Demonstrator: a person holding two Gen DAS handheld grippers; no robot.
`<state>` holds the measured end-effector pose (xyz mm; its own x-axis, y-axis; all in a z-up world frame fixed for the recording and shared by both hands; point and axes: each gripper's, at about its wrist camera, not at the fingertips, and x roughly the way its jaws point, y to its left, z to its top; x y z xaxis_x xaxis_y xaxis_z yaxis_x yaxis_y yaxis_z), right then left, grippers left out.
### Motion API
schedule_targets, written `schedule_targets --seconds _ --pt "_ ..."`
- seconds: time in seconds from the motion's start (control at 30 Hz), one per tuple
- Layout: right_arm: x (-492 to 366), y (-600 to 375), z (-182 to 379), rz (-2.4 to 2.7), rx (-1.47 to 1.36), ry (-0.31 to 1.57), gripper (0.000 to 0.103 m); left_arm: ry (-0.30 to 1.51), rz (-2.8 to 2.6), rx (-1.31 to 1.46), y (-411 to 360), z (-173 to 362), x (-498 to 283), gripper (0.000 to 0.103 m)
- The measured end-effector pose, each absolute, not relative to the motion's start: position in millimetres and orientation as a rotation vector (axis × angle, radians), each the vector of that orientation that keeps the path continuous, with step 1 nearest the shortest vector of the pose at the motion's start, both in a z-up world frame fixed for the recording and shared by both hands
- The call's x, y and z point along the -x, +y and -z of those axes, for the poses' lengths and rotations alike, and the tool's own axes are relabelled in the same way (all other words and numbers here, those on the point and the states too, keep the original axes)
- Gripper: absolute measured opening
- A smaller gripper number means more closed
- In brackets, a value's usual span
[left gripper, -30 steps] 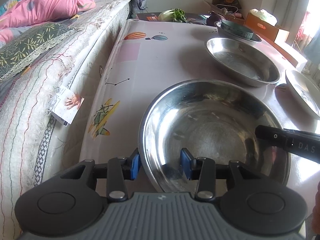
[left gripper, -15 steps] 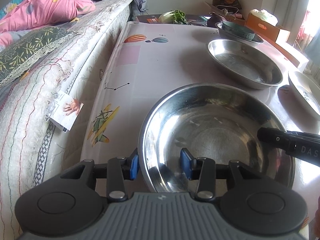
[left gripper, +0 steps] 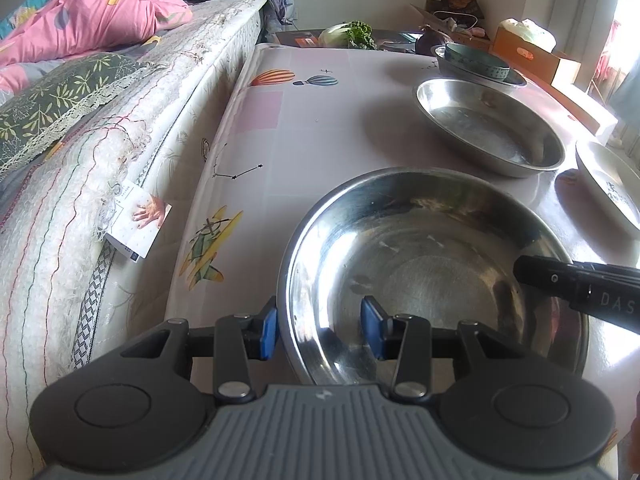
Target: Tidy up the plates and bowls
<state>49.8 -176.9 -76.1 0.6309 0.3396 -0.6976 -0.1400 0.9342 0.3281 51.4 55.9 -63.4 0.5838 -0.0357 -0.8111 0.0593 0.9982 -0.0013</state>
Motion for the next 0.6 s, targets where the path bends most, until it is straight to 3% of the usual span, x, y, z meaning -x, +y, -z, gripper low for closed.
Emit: schedule_targets --seconds 0.6 --pt "-49.3 -176.8 75.9 -0.278 -0.253 0.845 0.019 0.949 0.058 -0.032 54.2 63.2 -49.1 0.045"
